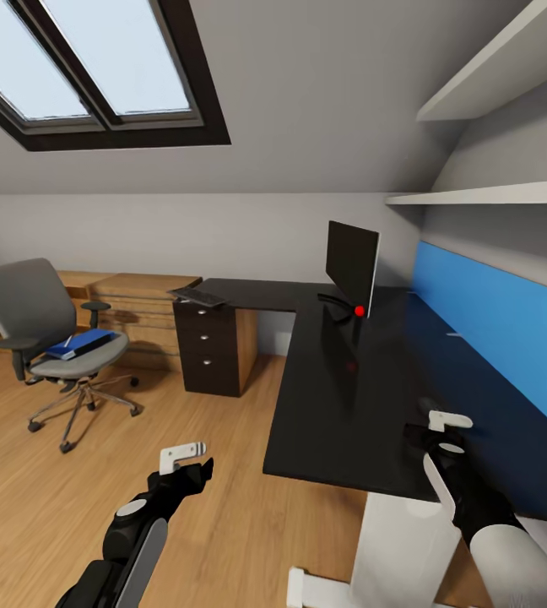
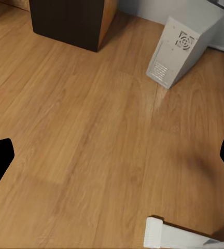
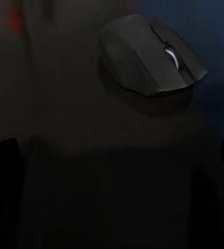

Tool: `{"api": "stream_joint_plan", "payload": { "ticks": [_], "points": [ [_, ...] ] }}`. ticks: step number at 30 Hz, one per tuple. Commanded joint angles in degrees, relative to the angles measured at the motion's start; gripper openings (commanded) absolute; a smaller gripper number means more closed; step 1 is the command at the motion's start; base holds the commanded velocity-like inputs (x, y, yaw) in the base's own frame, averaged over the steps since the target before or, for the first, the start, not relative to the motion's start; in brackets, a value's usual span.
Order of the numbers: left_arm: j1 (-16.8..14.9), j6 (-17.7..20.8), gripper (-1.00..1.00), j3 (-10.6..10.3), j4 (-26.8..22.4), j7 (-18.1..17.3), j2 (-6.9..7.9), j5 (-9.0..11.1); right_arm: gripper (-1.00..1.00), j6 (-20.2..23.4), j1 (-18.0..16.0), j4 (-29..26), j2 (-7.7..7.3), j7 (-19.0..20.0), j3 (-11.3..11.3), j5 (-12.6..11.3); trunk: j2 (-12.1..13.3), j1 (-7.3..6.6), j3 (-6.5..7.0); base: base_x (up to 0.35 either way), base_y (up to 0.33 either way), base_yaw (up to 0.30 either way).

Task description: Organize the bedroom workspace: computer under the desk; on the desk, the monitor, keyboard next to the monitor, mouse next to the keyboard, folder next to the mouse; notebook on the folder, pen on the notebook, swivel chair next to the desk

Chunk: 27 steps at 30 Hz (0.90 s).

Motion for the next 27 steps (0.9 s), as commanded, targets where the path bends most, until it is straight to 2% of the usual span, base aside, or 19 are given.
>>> {"api": "stream_joint_plan", "payload": {
  "ticks": [1, 3, 7, 13, 27],
  "points": [
    [-0.1, 0.2, 1.00, -0.1, -0.1, 0.5, 0.01, 0.6, 1.00, 0.5, -0.4, 1.5, -0.07, -0.1, 0.1, -0.6, 0.0, 0.02, -0.07, 0.156, 0.000, 0.000],
    [0.0, 0.2, 1.00, 0.0, -0.1, 0.5, 0.01, 0.5, 1.00, 0.3, -1.3, 3.0, -0.88, -0.2, 0.0, -0.6, 0.0, 0.02, -0.07, 0.052, 0.000, 0.000],
    [-0.1, 0.2, 1.00, 0.0, -0.1, 0.5, 0.01, 0.5, 1.00, 0.3, -1.6, 3.4, -1.18, -0.2, 0.0, -0.7, 0.0, 0.02, -0.07, 0.050, 0.000, 0.000],
    [-0.1, 0.2, 1.00, 0.0, 0.0, 0.5, 0.02, 0.5, 1.00, 0.3, -1.6, 3.6, -1.28, -0.2, 0.0, -0.7, 0.0, 0.02, -0.07, 0.143, 0.000, 0.000],
    [-0.1, 0.3, 1.00, 0.0, 0.1, 0.5, 0.01, 0.6, 1.00, 0.5, -1.7, 3.6, -1.29, -0.2, 0.0, -0.7, 0.0, 0.02, -0.07, 0.037, 0.000, 0.000]
  ]
}}
